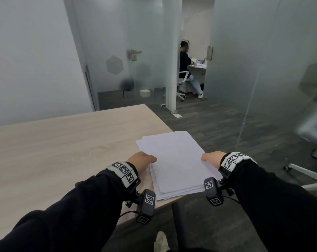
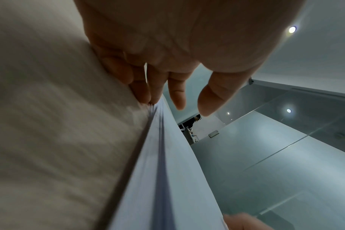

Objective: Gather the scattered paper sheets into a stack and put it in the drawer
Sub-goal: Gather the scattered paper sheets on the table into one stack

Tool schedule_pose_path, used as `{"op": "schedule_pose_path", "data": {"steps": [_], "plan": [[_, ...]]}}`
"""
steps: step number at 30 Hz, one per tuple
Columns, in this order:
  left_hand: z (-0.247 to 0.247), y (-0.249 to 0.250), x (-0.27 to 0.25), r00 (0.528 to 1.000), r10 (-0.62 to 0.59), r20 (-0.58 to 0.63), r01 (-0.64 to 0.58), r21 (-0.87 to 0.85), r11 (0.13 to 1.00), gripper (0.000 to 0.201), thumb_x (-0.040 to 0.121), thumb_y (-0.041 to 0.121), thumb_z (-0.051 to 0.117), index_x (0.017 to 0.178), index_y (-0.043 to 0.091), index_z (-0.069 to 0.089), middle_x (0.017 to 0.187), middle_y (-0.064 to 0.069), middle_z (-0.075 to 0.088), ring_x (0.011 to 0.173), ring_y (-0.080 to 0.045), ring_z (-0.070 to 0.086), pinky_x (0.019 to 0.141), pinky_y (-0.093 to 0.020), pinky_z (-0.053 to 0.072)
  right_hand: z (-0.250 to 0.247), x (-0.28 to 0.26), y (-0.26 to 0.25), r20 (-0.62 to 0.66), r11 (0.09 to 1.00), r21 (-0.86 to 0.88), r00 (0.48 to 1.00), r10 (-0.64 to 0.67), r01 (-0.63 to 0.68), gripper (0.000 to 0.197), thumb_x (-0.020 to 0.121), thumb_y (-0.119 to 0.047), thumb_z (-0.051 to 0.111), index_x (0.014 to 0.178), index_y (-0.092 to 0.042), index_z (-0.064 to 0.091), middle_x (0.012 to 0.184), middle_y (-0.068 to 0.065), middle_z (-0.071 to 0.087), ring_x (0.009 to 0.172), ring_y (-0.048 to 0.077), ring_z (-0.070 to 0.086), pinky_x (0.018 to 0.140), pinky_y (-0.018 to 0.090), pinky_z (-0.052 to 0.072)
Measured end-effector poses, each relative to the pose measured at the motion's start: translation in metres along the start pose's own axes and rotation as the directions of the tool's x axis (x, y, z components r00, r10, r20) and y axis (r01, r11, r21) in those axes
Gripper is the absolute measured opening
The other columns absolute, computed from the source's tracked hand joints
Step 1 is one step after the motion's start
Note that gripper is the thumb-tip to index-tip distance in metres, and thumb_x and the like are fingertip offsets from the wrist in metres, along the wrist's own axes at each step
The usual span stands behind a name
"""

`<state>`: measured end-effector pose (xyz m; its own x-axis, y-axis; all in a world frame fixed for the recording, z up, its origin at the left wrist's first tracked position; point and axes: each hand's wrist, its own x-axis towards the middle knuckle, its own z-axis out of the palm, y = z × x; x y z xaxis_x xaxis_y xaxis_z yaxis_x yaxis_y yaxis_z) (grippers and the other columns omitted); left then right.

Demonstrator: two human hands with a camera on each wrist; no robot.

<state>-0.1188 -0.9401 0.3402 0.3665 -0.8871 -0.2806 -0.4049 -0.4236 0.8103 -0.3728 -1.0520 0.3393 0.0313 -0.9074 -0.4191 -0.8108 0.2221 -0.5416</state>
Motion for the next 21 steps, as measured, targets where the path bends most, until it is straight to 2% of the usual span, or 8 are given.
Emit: {"op": "schedule_pose_path", "data": {"steps": [3, 6, 8, 11, 13, 15, 18, 21], "plan": [[0.013, 0.008, 0.006, 1.000, 0.007, 0.002, -0.007, 0.016, 1.000, 0.040, 0.092, 0.032, 0.065, 0.122, 0.005, 0.060, 0.120, -0.015, 0.063, 0.119, -0.034, 0.057, 0.095, -0.037, 0.045, -0.008, -0.003, 0.006, -0.001, 0.995, -0.095, 1.000, -0.016, 0.016, 0.031, 0.090, -0.034, 0.057, 0.103, -0.006, 0.060, 0.090, 0.010, 0.061, 0.084, 0.028, 0.060, 0.074, 0.027, 0.043], [0.022, 0.011, 0.011, 1.000, 0.010, 0.012, -0.009, -0.023, 1.000, 0.041, 0.092, 0.028, 0.065, 0.125, 0.004, 0.060, 0.131, -0.014, 0.060, 0.124, -0.032, 0.054, 0.105, -0.039, 0.041, -0.017, -0.008, 0.005, -0.041, 0.979, -0.186, 0.995, -0.088, 0.079, 0.033, 0.095, -0.023, 0.056, 0.121, -0.003, 0.062, 0.117, 0.016, 0.063, 0.108, 0.031, 0.060, 0.077, 0.027, 0.044], [0.021, 0.011, 0.011, 1.000, 0.025, 0.007, -0.024, -0.062, 0.998, 0.040, 0.093, 0.023, 0.064, 0.126, 0.000, 0.060, 0.135, -0.022, 0.057, 0.127, -0.038, 0.052, 0.107, -0.044, 0.040, -0.022, -0.013, -0.001, -0.120, 0.962, -0.208, 0.971, -0.206, 0.178, 0.028, 0.094, -0.016, 0.055, 0.115, -0.001, 0.064, 0.114, 0.015, 0.064, 0.103, 0.030, 0.061, 0.073, 0.028, 0.043], [0.009, 0.002, 0.014, 0.999, -0.004, -0.042, -0.003, -0.165, 0.986, 0.049, 0.092, 0.025, 0.064, 0.132, 0.000, 0.054, 0.124, -0.025, 0.061, 0.107, -0.045, 0.061, 0.084, -0.048, 0.054, -0.024, -0.020, -0.012, -0.215, 0.936, -0.097, 0.912, -0.351, 0.337, 0.014, 0.089, -0.014, 0.057, 0.097, -0.004, 0.064, 0.093, 0.011, 0.064, 0.080, 0.025, 0.057, 0.056, 0.026, 0.038], [-0.006, -0.008, 0.014, 0.990, -0.078, -0.121, 0.039, -0.299, 0.954, 0.061, 0.089, 0.035, 0.066, 0.140, 0.008, 0.047, 0.122, -0.019, 0.058, 0.091, -0.030, 0.058, 0.060, -0.032, 0.051, -0.019, -0.026, -0.021, -0.242, 0.900, -0.020, 0.871, -0.427, 0.435, 0.011, 0.089, -0.014, 0.059, 0.095, -0.009, 0.066, 0.092, 0.008, 0.066, 0.080, 0.025, 0.060, 0.060, 0.027, 0.043], [-0.025, -0.019, 0.014, 0.971, -0.158, -0.182, 0.067, -0.427, 0.902, 0.071, 0.083, 0.047, 0.070, 0.140, 0.013, 0.045, 0.126, -0.013, 0.055, 0.097, -0.024, 0.057, 0.068, -0.034, 0.056, -0.008, -0.032, -0.030, -0.258, 0.854, 0.122, 0.847, -0.464, 0.505, 0.010, 0.088, -0.012, 0.059, 0.094, -0.014, 0.068, 0.093, 0.006, 0.071, 0.083, 0.025, 0.066, 0.072, 0.032, 0.050], [-0.056, -0.032, 0.003, 0.982, -0.170, -0.085, 0.077, -0.641, 0.764, 0.054, 0.084, 0.043, 0.074, 0.122, 0.009, 0.058, 0.109, -0.009, 0.064, 0.092, -0.026, 0.065, 0.088, -0.044, 0.057, 0.014, -0.044, -0.048, -0.252, 0.747, 0.354, 0.827, -0.503, 0.562, 0.017, 0.090, -0.008, 0.057, 0.091, -0.023, 0.065, 0.092, 0.001, 0.073, 0.077, 0.018, 0.067, 0.069, 0.028, 0.053], [-0.084, -0.040, -0.018, 0.996, -0.055, -0.069, -0.012, -0.722, 0.692, 0.021, 0.092, 0.019, 0.067, 0.108, 0.005, 0.064, 0.094, -0.011, 0.074, 0.076, -0.026, 0.070, 0.067, -0.036, 0.057, 0.042, -0.055, -0.078, -0.200, 0.657, 0.462, 0.792, -0.577, 0.596, 0.021, 0.093, -0.005, 0.055, 0.103, -0.021, 0.064, 0.097, 0.001, 0.073, 0.079, 0.016, 0.069, 0.069, 0.026, 0.054]]}}
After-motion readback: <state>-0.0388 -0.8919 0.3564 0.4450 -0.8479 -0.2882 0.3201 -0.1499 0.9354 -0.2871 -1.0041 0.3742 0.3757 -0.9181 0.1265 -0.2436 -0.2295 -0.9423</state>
